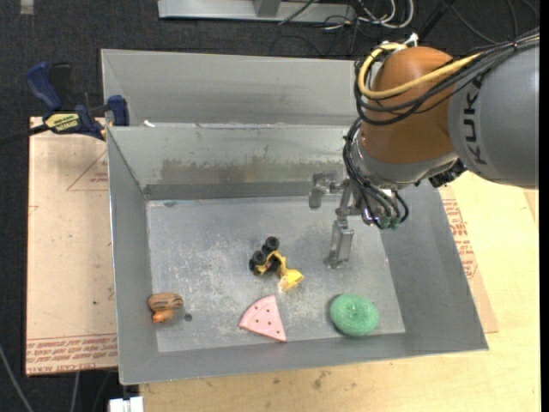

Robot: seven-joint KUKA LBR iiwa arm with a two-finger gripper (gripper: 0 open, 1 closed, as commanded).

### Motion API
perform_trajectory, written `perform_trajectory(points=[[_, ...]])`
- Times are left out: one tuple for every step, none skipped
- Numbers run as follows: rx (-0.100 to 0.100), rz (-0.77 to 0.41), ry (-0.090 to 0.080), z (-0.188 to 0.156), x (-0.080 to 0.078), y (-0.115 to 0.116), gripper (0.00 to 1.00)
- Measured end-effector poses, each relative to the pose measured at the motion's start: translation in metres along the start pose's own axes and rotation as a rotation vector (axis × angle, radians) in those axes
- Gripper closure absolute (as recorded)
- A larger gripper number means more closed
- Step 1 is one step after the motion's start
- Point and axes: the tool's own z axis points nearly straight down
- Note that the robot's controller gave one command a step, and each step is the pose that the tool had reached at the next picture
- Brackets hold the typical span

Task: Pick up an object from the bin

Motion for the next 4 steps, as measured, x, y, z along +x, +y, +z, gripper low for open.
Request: perform_trajectory(points=[[0.0, 0.0, -0.008, -0.005, -0.001, 0.0, 0.0], [0.001, -0.039, -0.018, 0.034, -0.012, 0.023, 0.0], [0.0, -0.213, -0.003, 0.07, 0.003, 0.049, 0.0], [0.002, -0.441, -0.011, 0.108, -0.01, 0.065, 0.0]])
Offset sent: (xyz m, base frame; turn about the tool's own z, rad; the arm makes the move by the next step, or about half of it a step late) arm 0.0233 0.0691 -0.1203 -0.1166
